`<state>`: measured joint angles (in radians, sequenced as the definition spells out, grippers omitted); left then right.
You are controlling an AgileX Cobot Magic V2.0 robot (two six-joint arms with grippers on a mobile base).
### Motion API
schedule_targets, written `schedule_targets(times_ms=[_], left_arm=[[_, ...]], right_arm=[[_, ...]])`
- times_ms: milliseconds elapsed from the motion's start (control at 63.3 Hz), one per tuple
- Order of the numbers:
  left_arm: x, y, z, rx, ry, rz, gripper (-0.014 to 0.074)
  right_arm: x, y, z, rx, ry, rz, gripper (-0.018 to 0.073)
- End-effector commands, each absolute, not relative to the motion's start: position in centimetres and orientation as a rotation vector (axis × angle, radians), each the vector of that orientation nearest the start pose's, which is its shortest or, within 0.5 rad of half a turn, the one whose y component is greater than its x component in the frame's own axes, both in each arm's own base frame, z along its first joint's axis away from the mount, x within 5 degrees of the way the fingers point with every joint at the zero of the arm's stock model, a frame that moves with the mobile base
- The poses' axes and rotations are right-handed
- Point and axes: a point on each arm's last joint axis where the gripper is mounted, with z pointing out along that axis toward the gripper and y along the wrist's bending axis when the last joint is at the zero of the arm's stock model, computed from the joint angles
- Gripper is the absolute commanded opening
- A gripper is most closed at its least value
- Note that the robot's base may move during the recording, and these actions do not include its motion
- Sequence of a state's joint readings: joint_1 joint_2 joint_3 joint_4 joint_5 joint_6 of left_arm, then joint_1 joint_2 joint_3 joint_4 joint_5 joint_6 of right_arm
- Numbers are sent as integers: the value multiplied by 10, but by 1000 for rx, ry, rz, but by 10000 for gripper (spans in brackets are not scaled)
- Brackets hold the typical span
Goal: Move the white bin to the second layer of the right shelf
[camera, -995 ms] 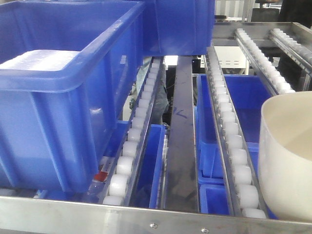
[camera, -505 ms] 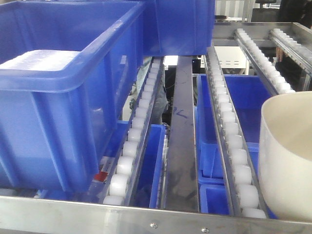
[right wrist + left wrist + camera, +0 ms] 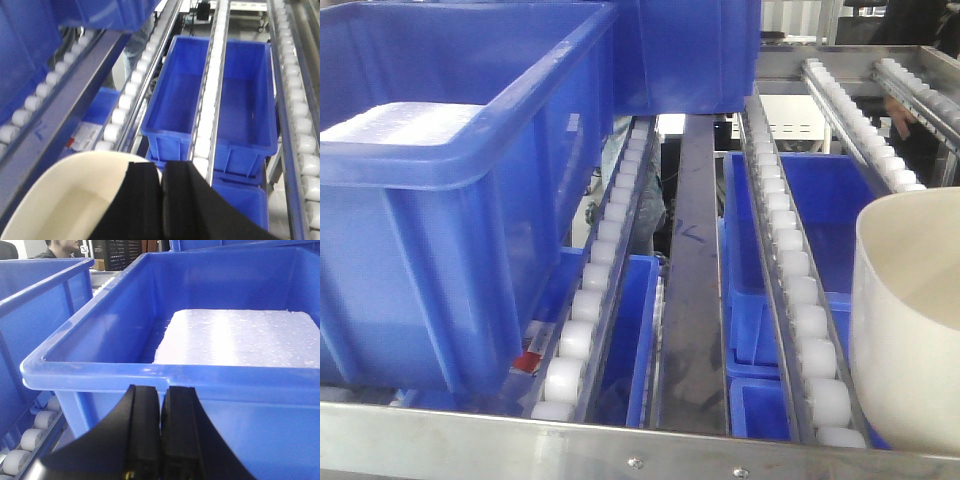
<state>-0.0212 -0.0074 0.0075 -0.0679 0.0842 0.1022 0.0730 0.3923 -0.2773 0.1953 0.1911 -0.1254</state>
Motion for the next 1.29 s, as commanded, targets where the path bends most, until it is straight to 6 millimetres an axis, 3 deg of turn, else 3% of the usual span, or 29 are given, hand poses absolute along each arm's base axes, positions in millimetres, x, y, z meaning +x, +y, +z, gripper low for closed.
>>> schedule_targets(times_ms=[0, 474, 695, 995, 1279], left_arm=[[56, -1, 199, 34, 1504, 5, 85], [56, -1, 199, 34, 1504, 5, 85], [56, -1, 199, 34, 1504, 5, 85], [56, -1, 199, 34, 1504, 5, 85], [56, -1, 199, 34, 1504, 5, 85]], right_arm=[[95, 8, 280, -2, 1669, 130, 56], [95, 8, 279, -1, 1666, 128, 56], [83, 5, 265, -7, 1530, 85, 56], [55, 4, 214, -1, 1430, 114, 56], [55, 4, 210, -36, 1474, 69, 56]])
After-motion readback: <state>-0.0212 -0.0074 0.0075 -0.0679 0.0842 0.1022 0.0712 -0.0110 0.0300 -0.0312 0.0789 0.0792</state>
